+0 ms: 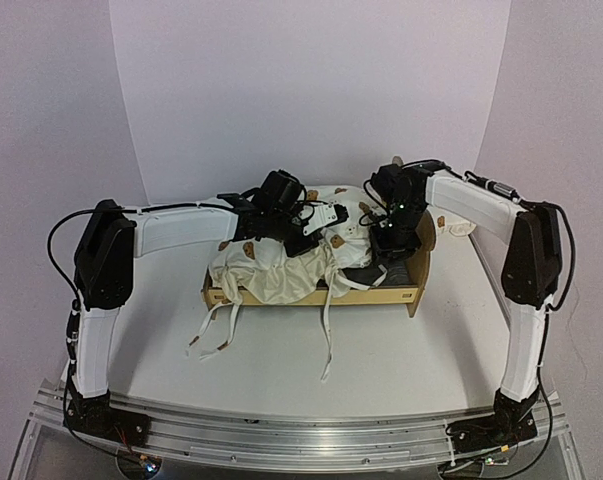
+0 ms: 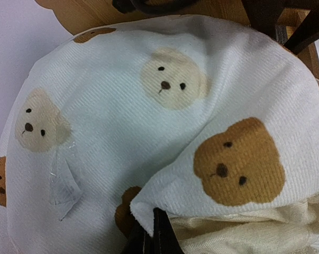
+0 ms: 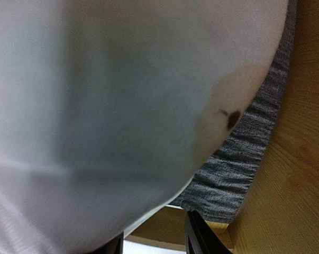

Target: Set up the pet bed

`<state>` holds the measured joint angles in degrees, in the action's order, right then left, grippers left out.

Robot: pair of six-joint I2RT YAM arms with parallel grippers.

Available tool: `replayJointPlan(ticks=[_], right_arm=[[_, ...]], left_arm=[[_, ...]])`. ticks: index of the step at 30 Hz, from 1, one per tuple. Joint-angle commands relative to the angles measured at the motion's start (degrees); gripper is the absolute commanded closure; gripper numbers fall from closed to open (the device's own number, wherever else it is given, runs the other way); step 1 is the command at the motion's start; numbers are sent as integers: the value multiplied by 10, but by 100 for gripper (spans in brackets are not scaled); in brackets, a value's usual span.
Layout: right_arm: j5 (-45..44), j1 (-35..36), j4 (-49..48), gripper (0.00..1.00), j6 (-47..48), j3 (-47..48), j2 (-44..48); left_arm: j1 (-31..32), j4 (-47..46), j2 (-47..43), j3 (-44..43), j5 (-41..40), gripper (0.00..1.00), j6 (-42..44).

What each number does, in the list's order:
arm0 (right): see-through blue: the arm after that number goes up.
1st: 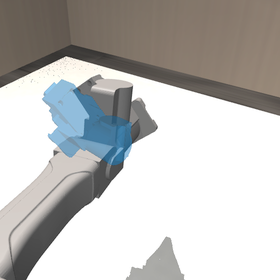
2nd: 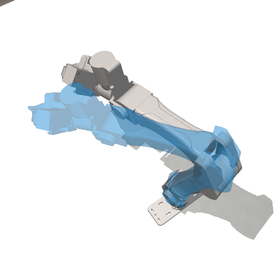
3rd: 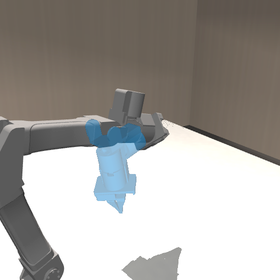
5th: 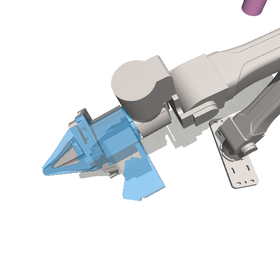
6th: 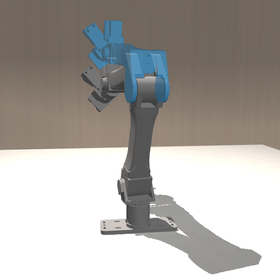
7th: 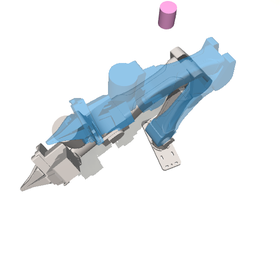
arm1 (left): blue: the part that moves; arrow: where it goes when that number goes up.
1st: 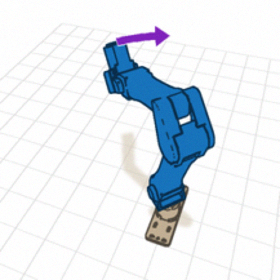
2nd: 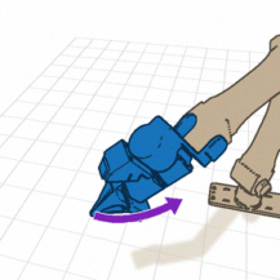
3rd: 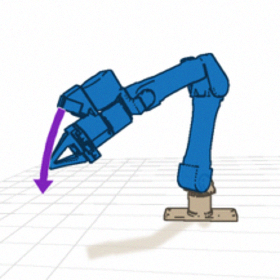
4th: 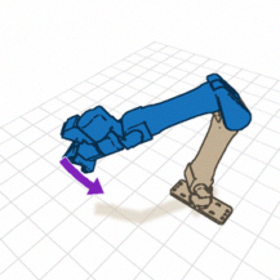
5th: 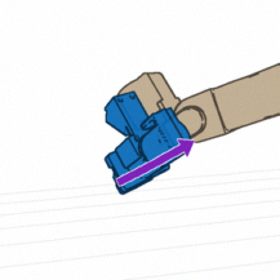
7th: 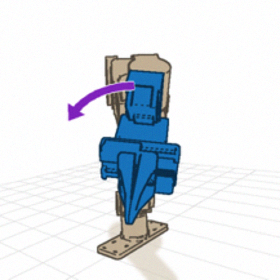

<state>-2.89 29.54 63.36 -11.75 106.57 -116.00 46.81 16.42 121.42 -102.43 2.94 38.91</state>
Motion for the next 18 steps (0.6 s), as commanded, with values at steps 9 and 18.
replayJointPlan(ticks=[9,18], right_arm=[[-26,-2,-31,78,-70,-49,-32],[35,-5,-5,100,-41,-70,-28]], left_arm=[[-15,-6,-39,7,-24,100,-9],[-15,-5,-42,14,-18,100,-10]])
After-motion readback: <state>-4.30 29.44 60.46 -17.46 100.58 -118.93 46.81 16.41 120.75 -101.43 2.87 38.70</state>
